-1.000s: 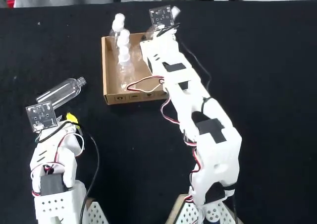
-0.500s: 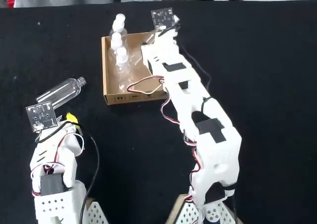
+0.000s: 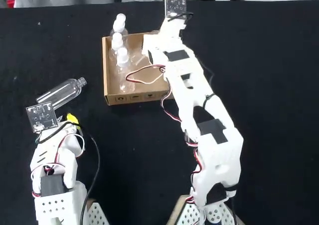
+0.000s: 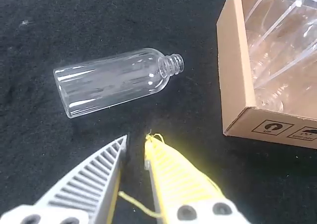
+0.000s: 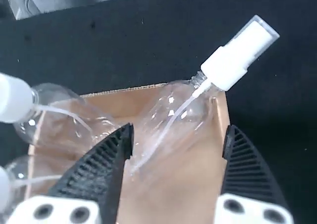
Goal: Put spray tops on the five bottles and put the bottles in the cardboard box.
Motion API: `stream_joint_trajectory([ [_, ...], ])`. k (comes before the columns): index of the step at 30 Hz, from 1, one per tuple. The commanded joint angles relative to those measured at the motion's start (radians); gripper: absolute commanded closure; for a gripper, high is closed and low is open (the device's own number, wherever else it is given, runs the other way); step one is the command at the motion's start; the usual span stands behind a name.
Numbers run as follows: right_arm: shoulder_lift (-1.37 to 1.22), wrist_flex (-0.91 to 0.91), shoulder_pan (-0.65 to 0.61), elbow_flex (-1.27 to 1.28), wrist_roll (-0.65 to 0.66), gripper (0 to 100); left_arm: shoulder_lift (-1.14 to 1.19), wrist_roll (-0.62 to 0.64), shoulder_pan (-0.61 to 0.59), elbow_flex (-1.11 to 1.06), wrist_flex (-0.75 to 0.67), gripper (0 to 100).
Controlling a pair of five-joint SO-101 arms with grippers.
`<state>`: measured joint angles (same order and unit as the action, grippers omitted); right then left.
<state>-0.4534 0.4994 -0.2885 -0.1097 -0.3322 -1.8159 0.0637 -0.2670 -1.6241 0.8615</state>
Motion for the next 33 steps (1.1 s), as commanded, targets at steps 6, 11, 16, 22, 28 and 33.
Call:
stream_joint_trajectory([
  [6,-0.012,0.011,-0.023,-0.093,-0.127,75.4,-0.008,-0.009,-0.008,0.010,-0.008,95],
  [11,-0.124,0.011,-0.051,-0.176,-0.146,75.4,-0.008,-0.009,-0.008,0.010,-0.008,95],
  [16,-0.202,0.011,-0.060,-0.254,-0.146,75.4,-0.008,-0.009,-0.008,0.010,-0.008,95],
  [22,-0.248,0.003,-0.060,-0.291,-0.199,75.4,-0.008,-0.009,-0.008,0.010,-0.008,95],
  [28,-0.308,-0.017,-0.061,-0.312,-0.209,75.5,-0.008,-0.009,-0.008,0.010,-0.006,95],
  [33,-0.300,-0.015,-0.055,-0.309,-0.209,81.0,-0.008,-0.009,-0.010,0.002,-0.009,95],
])
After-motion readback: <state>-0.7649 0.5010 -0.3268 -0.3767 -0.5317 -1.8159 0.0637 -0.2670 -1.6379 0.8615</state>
